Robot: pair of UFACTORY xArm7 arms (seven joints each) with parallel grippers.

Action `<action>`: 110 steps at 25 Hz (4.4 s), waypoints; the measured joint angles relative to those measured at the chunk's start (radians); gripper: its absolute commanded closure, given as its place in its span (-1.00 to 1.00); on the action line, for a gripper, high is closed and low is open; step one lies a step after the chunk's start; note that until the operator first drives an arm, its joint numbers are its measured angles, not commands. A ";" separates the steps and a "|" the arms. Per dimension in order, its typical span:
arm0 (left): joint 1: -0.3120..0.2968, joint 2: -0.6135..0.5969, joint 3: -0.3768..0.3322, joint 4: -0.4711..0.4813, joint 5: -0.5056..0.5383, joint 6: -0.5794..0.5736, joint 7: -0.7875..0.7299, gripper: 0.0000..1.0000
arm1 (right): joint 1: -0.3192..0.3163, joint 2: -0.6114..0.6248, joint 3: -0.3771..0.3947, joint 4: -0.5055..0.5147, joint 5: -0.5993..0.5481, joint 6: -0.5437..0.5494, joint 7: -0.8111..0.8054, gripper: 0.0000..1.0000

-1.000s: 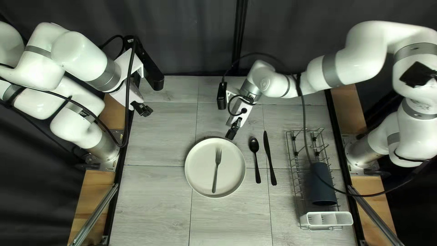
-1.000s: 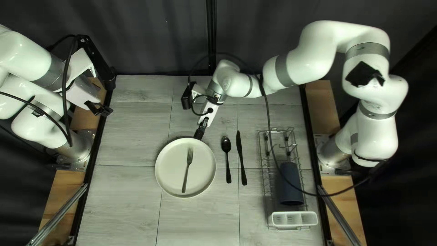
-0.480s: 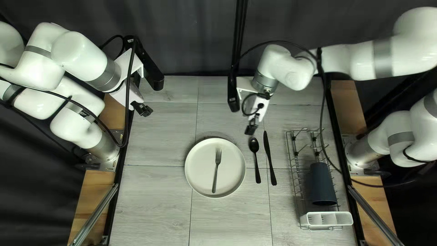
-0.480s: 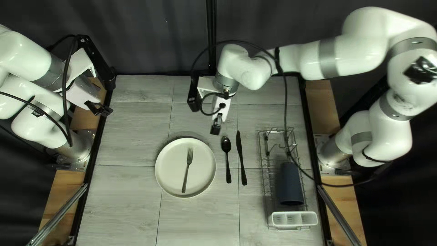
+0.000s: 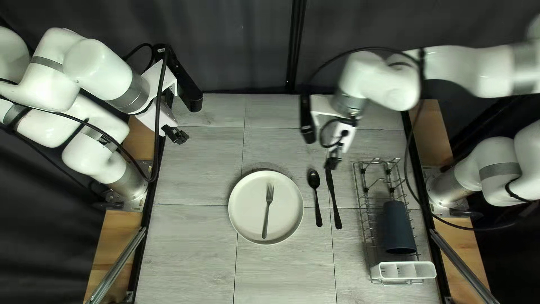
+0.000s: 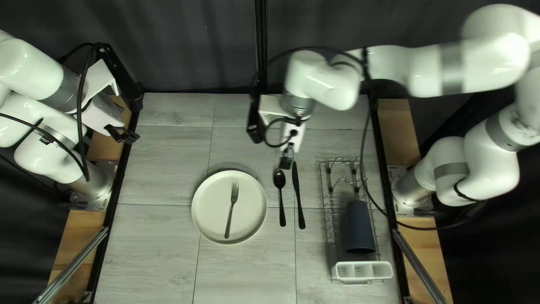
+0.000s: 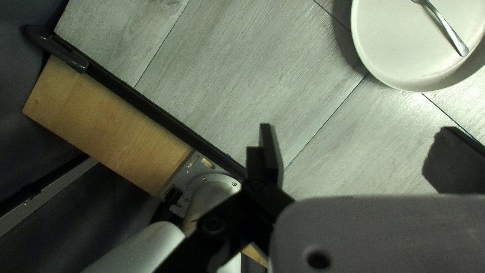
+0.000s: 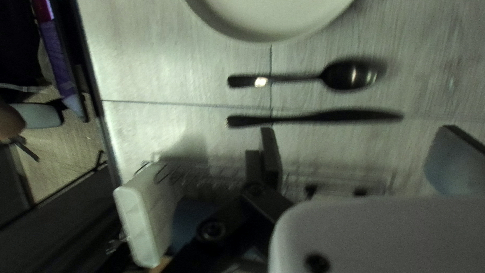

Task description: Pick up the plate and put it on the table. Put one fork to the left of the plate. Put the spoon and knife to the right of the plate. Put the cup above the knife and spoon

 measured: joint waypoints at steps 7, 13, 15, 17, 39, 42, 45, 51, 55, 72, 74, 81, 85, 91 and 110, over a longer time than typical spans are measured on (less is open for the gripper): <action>0.000 0.000 0.000 0.000 0.000 0.000 0.000 -1.00 | -0.014 -0.111 0.087 -0.062 -0.066 0.003 0.171 -1.00; 0.000 0.000 0.000 0.000 0.000 0.000 0.000 -1.00 | -0.017 -0.113 0.099 -0.077 -0.064 0.063 0.232 -1.00; 0.000 0.000 0.000 0.000 0.000 0.000 0.000 -1.00 | -0.019 -0.122 0.147 -0.069 -0.073 0.116 0.371 -1.00; 0.000 0.000 0.000 0.000 0.000 0.000 0.000 -1.00 | -0.025 -0.127 0.210 -0.050 -0.087 0.171 0.541 -1.00; 0.000 0.000 0.000 0.000 0.000 0.000 0.000 -1.00 | -0.018 -0.217 0.434 -0.136 -0.059 0.211 1.019 -1.00; 0.000 0.000 0.000 0.000 0.000 0.000 0.000 -1.00 | -0.015 -0.211 0.471 -0.159 -0.051 0.201 1.083 -1.00; 0.000 0.000 0.000 0.000 0.000 0.000 0.000 -1.00 | -0.013 -0.202 0.495 -0.183 -0.042 0.183 1.124 -1.00; 0.000 0.000 0.000 0.000 0.000 0.000 0.000 -1.00 | -0.010 -0.182 0.533 -0.242 -0.022 0.113 1.180 -1.00; 0.000 0.000 0.000 0.000 0.000 0.000 0.000 -1.00 | 0.002 -0.202 0.552 -0.297 0.004 0.083 1.221 -1.00; 0.000 0.000 0.000 0.000 0.000 0.000 0.000 -1.00 | 0.030 -0.248 0.628 -0.499 0.122 -0.057 1.403 -1.00; 0.000 0.000 0.000 0.000 0.000 0.000 0.000 -1.00 | 0.035 -0.235 0.638 -0.520 0.142 -0.090 1.413 -1.00; 0.000 0.000 0.000 0.000 0.000 0.000 0.000 -1.00 | 0.066 -0.196 0.681 -0.591 0.213 -0.206 1.442 -0.26; 0.000 0.000 0.000 0.000 0.000 0.000 0.000 -1.00 | 0.072 -0.179 0.703 -0.589 0.226 -0.231 1.469 1.00; 0.000 0.000 0.000 0.000 0.000 0.000 0.000 -1.00 | 0.050 -0.231 0.715 -0.467 0.146 -0.078 1.551 1.00; 0.000 0.000 0.000 0.000 0.000 0.000 0.000 -1.00 | -0.215 0.125 0.651 0.023 -0.282 -0.056 1.434 1.00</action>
